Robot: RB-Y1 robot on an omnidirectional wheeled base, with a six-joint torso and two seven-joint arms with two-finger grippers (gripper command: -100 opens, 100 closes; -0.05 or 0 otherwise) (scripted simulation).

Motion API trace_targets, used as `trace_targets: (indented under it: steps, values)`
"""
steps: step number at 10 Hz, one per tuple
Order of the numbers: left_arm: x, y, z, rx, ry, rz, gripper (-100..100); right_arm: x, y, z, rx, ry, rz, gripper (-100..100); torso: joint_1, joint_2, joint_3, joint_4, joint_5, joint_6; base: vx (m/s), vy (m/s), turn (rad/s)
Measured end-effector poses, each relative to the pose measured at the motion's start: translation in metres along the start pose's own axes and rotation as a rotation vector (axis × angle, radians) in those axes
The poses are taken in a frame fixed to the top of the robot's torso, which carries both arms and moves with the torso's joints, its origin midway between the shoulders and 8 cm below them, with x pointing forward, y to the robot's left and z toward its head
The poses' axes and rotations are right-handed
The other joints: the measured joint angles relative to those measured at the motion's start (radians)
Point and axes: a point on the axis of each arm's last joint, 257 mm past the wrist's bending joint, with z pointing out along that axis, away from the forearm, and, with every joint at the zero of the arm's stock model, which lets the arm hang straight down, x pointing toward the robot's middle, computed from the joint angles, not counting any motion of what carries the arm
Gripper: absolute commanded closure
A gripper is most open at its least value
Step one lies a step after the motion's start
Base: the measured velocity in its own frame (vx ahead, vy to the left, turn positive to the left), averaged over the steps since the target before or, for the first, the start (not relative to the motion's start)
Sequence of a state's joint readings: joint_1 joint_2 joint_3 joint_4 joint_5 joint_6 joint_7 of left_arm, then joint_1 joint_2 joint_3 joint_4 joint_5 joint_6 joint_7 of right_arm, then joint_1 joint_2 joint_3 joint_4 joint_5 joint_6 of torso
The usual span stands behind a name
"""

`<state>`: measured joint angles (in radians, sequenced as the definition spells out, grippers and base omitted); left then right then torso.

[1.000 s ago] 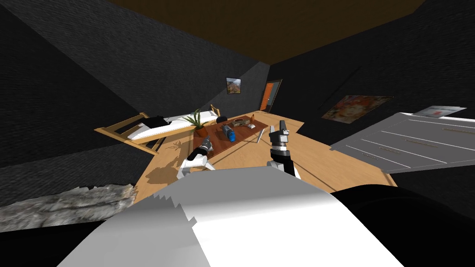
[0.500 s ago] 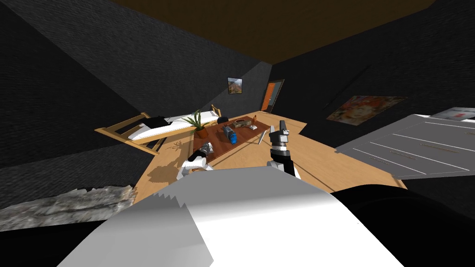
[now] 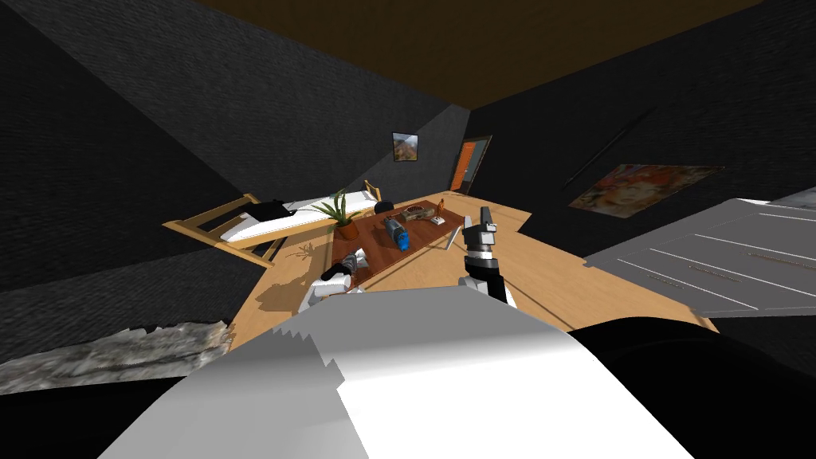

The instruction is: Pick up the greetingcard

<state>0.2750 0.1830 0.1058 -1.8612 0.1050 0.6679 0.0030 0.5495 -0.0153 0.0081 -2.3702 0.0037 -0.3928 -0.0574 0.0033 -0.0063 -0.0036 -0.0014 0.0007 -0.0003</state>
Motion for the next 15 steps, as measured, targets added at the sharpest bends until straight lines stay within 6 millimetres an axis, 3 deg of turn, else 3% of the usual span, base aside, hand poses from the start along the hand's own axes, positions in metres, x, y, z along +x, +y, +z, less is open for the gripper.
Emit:
trace_targets:
  steps: [3, 4, 5, 11, 12, 14, 15]
  values:
    - [-0.009, 0.034, 0.002, -0.091, -0.017, -0.003, -100, 0.000, 0.000, 0.000, 0.000, 0.000, 0.000, 0, -0.001, 0.002, 0.001, 0.000, 0.000, 0.000, 0.047, 0.017, 0.002]
    - [-0.009, 0.036, 0.002, -0.096, -0.017, -0.003, 0, 0.000, 0.000, 0.000, 0.000, 0.000, 0.000, 0, -0.002, 0.004, 0.002, 0.001, 0.000, 0.000, 0.000, 0.000, 0.000]
    - [-0.009, 0.036, 0.002, -0.095, -0.017, -0.003, -100, 0.000, 0.000, 0.000, 0.000, 0.000, 0.000, 0, -0.003, 0.006, 0.003, 0.001, -0.001, 0.000, -0.027, 0.051, 0.253]
    - [0.082, 0.026, 0.039, -0.112, 0.073, -0.013, -100, 0.000, 0.000, 0.000, 0.000, 0.000, 0.000, 0, 0.001, 0.008, 0.005, 0.002, 0.000, 0.000, -0.031, 0.061, 0.114]
    - [0.087, 0.024, 0.043, -0.114, 0.079, -0.016, -100, 0.000, 0.000, 0.000, 0.000, 0.000, 0.000, 0, -0.001, 0.007, 0.004, 0.002, 0.000, 0.000, -0.025, 0.054, 0.236]
    - [0.117, 0.015, 0.051, -0.112, 0.106, -0.007, -100, 0.000, 0.000, 0.000, 0.000, 0.000, 0.000, 0, 0.000, 0.008, 0.005, 0.002, 0.000, 0.000, -0.016, 0.035, 0.044]
    - [0.120, 0.017, 0.055, -0.117, 0.109, -0.006, -100, 0.000, 0.000, 0.000, 0.000, 0.000, 0.000, 0, -0.001, 0.007, 0.004, 0.002, 0.000, 0.000, -0.011, 0.067, 0.212]
